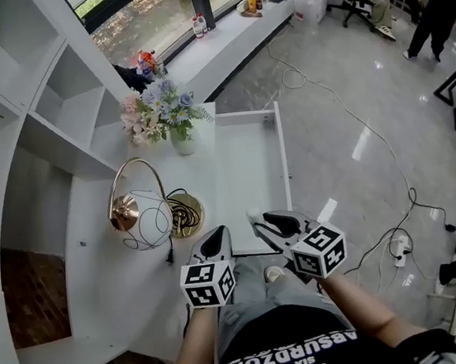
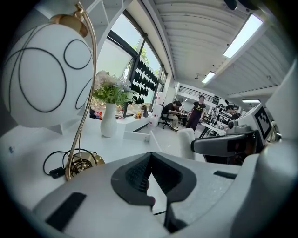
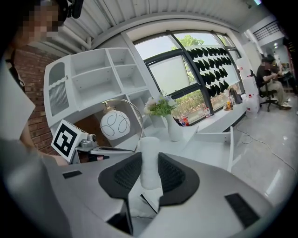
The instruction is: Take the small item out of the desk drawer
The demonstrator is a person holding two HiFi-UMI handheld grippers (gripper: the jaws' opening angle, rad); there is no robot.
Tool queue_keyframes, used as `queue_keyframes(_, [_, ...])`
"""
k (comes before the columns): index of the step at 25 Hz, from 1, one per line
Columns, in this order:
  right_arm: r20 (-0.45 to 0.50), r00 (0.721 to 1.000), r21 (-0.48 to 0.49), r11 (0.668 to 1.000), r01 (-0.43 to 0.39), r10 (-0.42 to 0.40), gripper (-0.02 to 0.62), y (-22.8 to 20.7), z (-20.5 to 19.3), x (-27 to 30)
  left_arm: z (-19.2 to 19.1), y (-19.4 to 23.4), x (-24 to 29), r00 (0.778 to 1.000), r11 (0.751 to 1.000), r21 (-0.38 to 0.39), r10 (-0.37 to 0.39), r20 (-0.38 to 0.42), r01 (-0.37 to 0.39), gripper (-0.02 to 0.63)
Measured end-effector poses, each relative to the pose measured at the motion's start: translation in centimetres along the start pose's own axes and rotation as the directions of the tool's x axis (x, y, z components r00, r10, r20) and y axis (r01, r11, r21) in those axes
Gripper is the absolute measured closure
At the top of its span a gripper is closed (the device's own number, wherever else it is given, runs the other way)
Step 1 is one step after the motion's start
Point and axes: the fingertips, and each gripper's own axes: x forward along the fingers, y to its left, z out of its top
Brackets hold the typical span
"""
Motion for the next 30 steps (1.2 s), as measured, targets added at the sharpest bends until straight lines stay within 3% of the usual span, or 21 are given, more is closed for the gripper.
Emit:
queue_keyframes(14, [0.076, 0.997, -0.058, 0.998, 0.024, -0.019, 0.488, 2.1, 1.4, -3.0, 0.8, -1.8, -1.5, 0.998, 1.000, 0.009, -0.023, 0.063, 0.023, 0.601])
queue_keyframes(30, [0.082, 0.996, -0.081, 0.996, 0.042, -0.036, 0.489, 2.6, 0.8, -4.5, 0.7, -3.3, -2.3, 0.995, 0.999, 0.014, -0.043, 0.095, 0.042, 0.601])
